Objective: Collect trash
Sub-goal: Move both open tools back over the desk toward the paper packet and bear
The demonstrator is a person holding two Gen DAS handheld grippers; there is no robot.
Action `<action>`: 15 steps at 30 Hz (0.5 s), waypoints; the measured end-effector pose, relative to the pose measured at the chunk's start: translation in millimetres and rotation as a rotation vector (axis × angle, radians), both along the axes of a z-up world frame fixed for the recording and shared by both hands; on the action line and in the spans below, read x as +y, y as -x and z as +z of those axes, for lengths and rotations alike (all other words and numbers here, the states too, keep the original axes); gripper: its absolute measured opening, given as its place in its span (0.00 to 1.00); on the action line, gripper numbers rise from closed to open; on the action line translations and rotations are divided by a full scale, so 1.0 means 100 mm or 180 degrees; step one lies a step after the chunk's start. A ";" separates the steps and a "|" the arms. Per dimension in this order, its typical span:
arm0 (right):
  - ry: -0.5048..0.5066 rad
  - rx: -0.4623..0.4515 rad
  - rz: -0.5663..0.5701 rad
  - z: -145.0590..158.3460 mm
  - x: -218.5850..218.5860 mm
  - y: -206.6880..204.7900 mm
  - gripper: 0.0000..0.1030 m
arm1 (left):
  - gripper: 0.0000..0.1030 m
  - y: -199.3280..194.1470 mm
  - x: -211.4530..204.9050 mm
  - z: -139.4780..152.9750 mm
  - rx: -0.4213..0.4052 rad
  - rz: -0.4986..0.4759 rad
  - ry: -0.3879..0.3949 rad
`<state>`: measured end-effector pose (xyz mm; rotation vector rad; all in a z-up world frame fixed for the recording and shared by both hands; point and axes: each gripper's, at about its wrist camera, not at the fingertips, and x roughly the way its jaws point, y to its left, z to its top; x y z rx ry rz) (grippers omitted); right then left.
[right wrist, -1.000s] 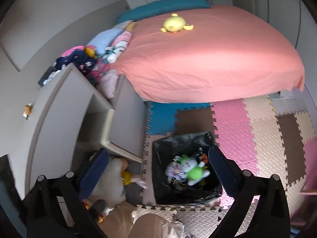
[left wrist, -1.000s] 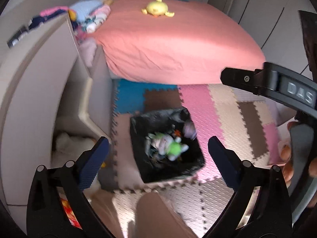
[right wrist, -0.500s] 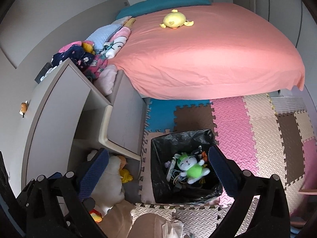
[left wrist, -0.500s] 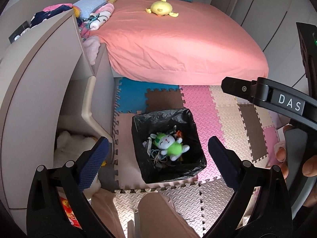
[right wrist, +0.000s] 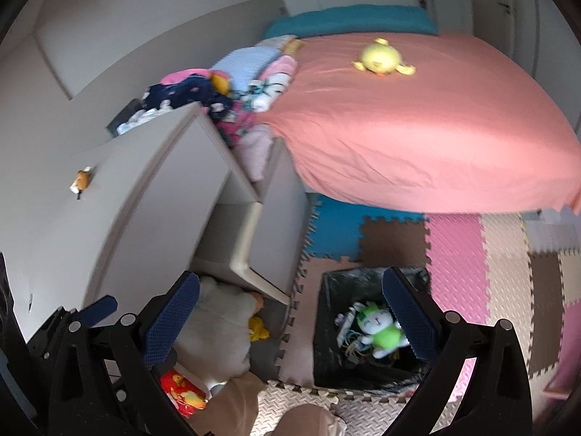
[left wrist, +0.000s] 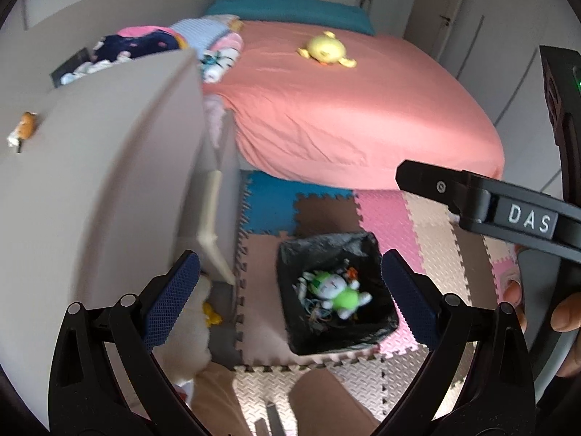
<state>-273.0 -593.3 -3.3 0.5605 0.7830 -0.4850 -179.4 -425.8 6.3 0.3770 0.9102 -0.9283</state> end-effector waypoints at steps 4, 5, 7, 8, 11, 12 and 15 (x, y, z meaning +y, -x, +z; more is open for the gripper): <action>0.0050 -0.0032 0.0217 0.15 0.22 -0.39 0.97 | 0.94 -0.36 0.23 0.12 -0.0022 0.0191 0.0047; 0.0060 -0.0034 0.0271 0.18 0.28 -0.49 0.97 | 0.94 -0.43 0.27 0.13 -0.0022 0.0224 0.0051; 0.0084 -0.0037 0.0372 0.23 0.40 -0.69 0.97 | 0.94 -0.57 0.36 0.16 -0.0033 0.0295 0.0050; 0.0086 -0.0034 0.0426 0.26 0.46 -0.80 0.97 | 0.94 -0.66 0.42 0.17 -0.0044 0.0336 0.0055; 0.0115 -0.0015 0.0579 0.32 0.63 -1.10 0.97 | 0.94 -0.91 0.61 0.21 -0.0023 0.0478 0.0102; 0.0118 -0.0023 0.0631 0.34 0.68 -1.19 0.97 | 0.94 -0.97 0.66 0.23 -0.0026 0.0522 0.0114; 0.0103 -0.0063 0.0804 0.41 0.86 -1.51 0.97 | 0.94 -1.24 0.88 0.26 -0.0023 0.0719 0.0156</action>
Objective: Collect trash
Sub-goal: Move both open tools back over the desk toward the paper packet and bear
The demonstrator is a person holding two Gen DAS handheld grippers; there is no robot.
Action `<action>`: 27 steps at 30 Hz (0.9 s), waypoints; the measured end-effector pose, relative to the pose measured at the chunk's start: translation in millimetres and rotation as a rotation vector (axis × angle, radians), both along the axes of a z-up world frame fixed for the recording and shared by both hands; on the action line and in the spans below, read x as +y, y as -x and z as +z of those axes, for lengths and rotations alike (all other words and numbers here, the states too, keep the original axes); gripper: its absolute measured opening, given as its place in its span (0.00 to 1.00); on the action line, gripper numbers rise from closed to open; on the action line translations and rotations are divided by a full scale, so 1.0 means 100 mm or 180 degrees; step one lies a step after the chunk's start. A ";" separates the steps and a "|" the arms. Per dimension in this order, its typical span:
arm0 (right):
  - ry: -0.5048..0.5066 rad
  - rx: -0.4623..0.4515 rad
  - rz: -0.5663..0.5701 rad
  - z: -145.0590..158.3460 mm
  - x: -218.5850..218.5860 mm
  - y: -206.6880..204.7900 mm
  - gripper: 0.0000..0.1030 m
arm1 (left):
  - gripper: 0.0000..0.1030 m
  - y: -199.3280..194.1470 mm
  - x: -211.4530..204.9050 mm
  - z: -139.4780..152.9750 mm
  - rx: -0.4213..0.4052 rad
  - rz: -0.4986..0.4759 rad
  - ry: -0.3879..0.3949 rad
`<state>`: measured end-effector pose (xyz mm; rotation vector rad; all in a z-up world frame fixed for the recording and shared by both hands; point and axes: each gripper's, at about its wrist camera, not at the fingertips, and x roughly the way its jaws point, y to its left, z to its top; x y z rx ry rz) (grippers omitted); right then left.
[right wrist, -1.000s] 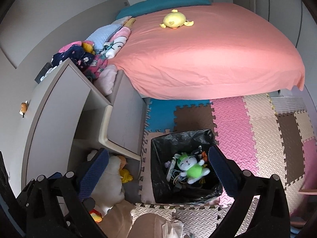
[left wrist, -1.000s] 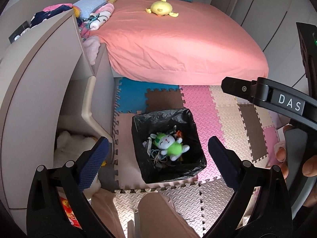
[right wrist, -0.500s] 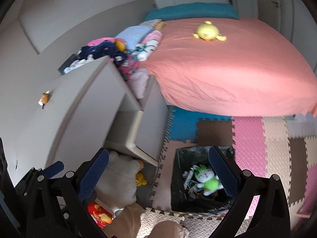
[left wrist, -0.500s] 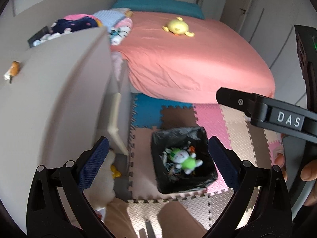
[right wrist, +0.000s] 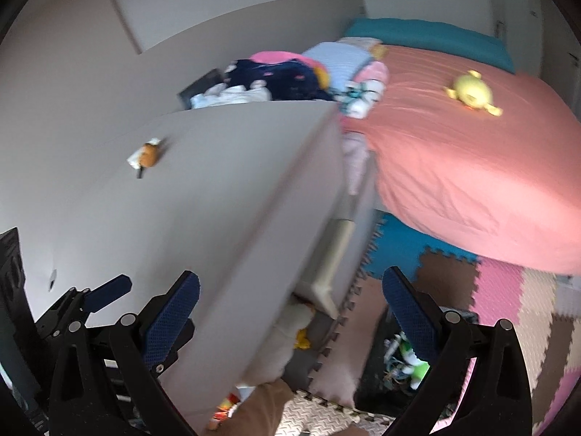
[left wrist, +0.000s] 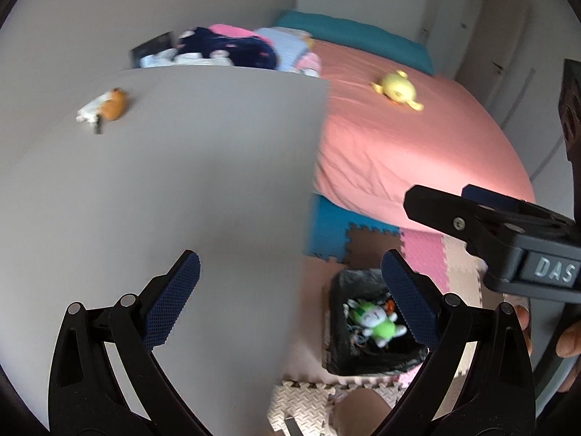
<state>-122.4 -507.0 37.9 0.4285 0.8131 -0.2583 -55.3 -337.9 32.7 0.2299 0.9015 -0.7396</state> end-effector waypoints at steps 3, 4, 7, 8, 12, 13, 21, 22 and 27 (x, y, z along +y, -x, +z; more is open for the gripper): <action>-0.0027 -0.0070 0.0163 0.09 0.17 -0.31 0.97 | 0.94 -0.30 0.24 0.03 -0.0008 0.0219 0.0048; -0.0046 -0.0084 0.0222 0.11 0.24 -0.43 0.97 | 0.94 -0.36 0.32 0.04 -0.0017 0.0275 0.0048; -0.0079 -0.0076 0.0370 0.17 0.41 -0.78 0.97 | 0.94 -0.65 0.55 0.07 -0.0017 0.0451 0.0035; -0.0095 -0.0068 0.0429 0.19 0.48 -0.94 0.97 | 0.94 -0.76 0.64 0.07 -0.0025 0.0524 0.0021; -0.0104 -0.0022 0.0588 0.23 0.70 -1.43 0.97 | 0.94 -1.12 0.88 0.09 -0.0026 0.0700 -0.0004; -0.0093 -0.0016 0.0607 0.23 0.74 -1.53 0.97 | 0.94 -1.23 0.93 0.09 -0.0026 0.0746 -0.0010; -0.0205 0.0059 0.0771 0.19 1.04 -2.37 0.91 | 0.94 -1.98 1.30 0.03 0.0007 0.1083 0.0000; -0.0229 0.0076 0.0781 0.17 1.07 -2.47 0.90 | 0.94 -2.06 1.34 0.02 0.0020 0.1114 0.0014; -0.0447 0.0147 0.0795 0.06 1.16 -2.95 0.77 | 0.94 -2.44 1.50 -0.02 0.0016 0.1230 0.0017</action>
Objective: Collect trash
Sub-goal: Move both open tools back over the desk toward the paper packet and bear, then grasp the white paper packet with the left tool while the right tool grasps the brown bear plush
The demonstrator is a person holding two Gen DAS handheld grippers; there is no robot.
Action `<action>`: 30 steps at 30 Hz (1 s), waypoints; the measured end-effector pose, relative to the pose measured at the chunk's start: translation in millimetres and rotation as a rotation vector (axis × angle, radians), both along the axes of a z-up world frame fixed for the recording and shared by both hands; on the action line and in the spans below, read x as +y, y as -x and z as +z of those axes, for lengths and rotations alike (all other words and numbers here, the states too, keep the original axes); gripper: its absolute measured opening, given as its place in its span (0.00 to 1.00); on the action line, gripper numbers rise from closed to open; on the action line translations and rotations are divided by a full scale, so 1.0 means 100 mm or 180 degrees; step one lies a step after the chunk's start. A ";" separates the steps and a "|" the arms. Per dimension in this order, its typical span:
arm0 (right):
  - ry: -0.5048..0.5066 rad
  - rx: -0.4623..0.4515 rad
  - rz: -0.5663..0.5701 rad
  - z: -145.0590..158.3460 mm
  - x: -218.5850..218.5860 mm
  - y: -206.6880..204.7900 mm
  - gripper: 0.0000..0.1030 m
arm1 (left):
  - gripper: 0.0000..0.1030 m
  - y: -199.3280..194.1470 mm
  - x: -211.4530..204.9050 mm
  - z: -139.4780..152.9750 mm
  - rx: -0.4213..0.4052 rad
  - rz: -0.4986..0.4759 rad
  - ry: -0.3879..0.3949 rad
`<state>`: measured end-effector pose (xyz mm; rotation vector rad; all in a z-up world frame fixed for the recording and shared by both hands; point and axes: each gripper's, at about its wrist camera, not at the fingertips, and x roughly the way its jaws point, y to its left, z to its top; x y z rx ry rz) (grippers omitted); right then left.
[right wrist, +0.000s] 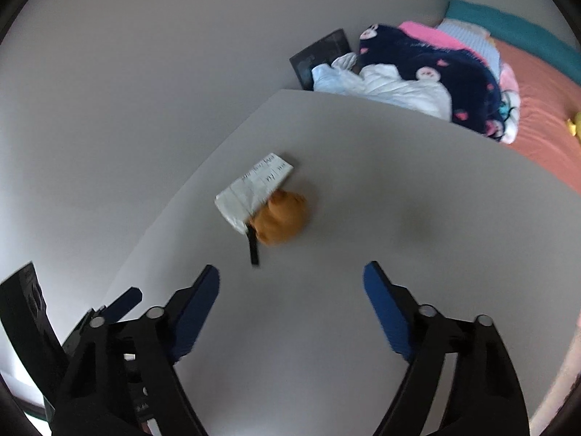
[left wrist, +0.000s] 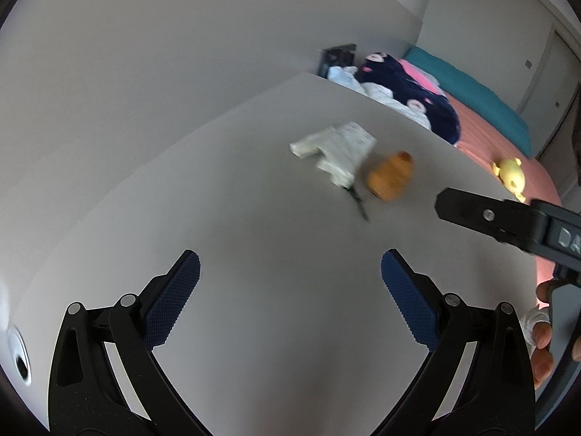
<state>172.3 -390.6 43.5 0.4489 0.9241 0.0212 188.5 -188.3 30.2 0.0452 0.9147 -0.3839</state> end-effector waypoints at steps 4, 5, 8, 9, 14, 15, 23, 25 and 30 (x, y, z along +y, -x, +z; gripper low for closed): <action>-0.0137 0.0063 -0.0049 -0.12 0.03 -0.30 0.77 | 0.94 -0.18 0.03 -0.04 0.0020 0.0006 0.0052; -0.0156 0.0066 -0.0063 -0.14 0.03 -0.35 0.77 | 0.94 -0.22 0.03 -0.06 0.0015 0.0006 0.0036; -0.0219 0.0073 -0.0084 -0.20 0.05 -0.48 0.76 | 0.94 -0.28 0.03 -0.09 0.0002 0.0004 0.0015; -0.0253 0.0079 -0.0072 -0.22 0.06 -0.51 0.69 | 0.94 -0.30 0.03 -0.09 -0.0002 0.0005 0.0017; -0.0255 0.0079 -0.0111 -0.29 0.01 -0.58 0.43 | 0.94 -0.40 -0.04 -0.10 -0.0027 -0.0024 0.0001; -0.0207 0.0046 -0.0144 -0.28 -0.01 -0.55 0.43 | 0.94 -0.41 -0.08 -0.09 -0.0040 -0.0047 -0.0009; 0.0046 -0.0045 -0.0274 -0.17 -0.30 -0.42 0.43 | 0.94 -0.66 -0.52 -0.15 -0.0112 -0.0325 -0.0132; 0.0021 -0.0045 -0.0310 -0.18 -0.39 -0.42 0.43 | 0.94 -0.76 -0.63 -0.19 -0.0140 -0.0370 -0.0224; -0.0056 -0.0026 -0.0375 -0.21 -0.57 -0.38 0.43 | 0.91 -0.93 -0.84 -0.26 -0.0168 -0.0469 -0.0458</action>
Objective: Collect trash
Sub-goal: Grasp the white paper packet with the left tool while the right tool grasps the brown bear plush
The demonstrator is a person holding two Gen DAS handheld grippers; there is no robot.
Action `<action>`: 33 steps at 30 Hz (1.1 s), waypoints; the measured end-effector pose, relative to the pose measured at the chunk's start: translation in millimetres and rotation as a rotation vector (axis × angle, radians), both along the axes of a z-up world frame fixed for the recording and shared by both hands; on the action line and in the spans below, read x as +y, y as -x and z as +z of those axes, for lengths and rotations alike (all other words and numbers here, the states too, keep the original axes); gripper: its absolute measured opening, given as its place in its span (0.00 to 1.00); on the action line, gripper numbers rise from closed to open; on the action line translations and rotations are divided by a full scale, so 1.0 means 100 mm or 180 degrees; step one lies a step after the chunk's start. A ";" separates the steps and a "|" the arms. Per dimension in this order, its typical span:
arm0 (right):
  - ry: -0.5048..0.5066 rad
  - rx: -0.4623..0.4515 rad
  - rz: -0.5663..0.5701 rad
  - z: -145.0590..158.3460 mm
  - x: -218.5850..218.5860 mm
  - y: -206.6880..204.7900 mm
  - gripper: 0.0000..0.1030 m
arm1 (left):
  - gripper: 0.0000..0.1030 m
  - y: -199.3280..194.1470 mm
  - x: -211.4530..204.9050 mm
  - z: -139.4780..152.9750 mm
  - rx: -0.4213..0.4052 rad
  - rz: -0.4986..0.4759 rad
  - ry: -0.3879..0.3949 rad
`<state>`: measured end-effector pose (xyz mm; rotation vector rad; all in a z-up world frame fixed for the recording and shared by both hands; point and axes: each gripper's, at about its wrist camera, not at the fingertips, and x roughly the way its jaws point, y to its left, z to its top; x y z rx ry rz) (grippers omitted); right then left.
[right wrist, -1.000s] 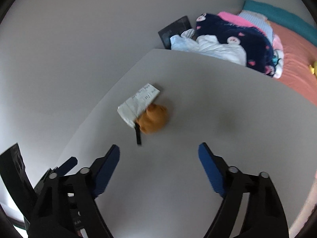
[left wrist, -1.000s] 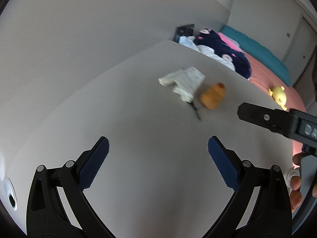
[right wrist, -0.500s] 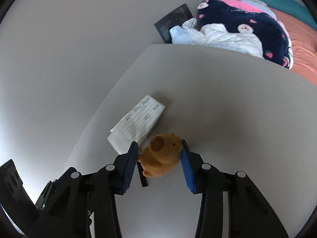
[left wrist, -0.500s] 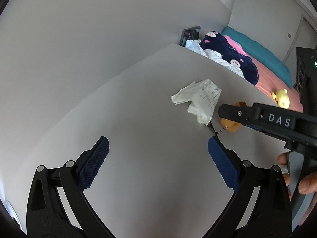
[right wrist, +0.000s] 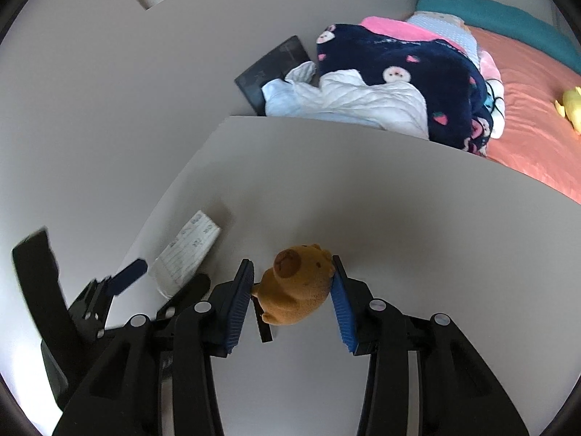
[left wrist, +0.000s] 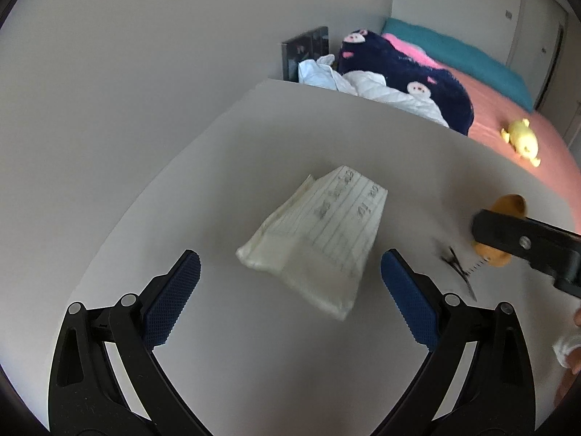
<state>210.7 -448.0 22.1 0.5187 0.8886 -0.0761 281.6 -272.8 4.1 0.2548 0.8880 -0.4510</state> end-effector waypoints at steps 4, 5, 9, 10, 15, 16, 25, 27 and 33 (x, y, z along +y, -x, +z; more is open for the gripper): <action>0.0014 0.0012 -0.0020 -0.02 -0.07 0.02 0.43 | 0.53 -0.08 -0.11 0.01 0.0053 -0.0123 0.0053; 0.0016 0.0011 -0.0028 -0.02 -0.08 0.04 0.43 | 0.42 -0.09 -0.13 0.02 0.0054 -0.0125 0.0043; 0.0001 0.0012 -0.0036 -0.02 -0.12 0.13 0.43 | 0.31 -0.05 -0.13 0.04 0.0139 -0.0131 0.0054; -0.0006 0.0007 -0.0030 -0.01 -0.12 0.17 0.43 | 0.30 -0.03 -0.12 0.04 0.0153 -0.0130 0.0078; -0.0078 -0.0031 -0.0020 0.05 -0.12 0.45 0.43 | 0.28 0.26 0.07 0.10 0.0315 -0.0071 0.0437; -0.0093 -0.0046 -0.0020 0.08 -0.12 0.54 0.43 | 0.28 0.34 0.09 0.12 0.0298 -0.0076 0.0450; -0.0161 -0.0234 -0.0172 0.38 -0.23 1.61 0.43 | 0.28 1.47 0.02 0.44 0.0183 -0.0333 0.0503; -0.0182 -0.0285 -0.0249 0.44 -0.30 1.91 0.43 | 0.28 1.75 -0.04 0.50 0.0162 -0.0403 0.0509; -0.0217 -0.0402 -0.0454 0.51 -0.50 2.75 0.43 | 0.28 2.58 -0.32 0.61 0.0104 -0.0669 0.0472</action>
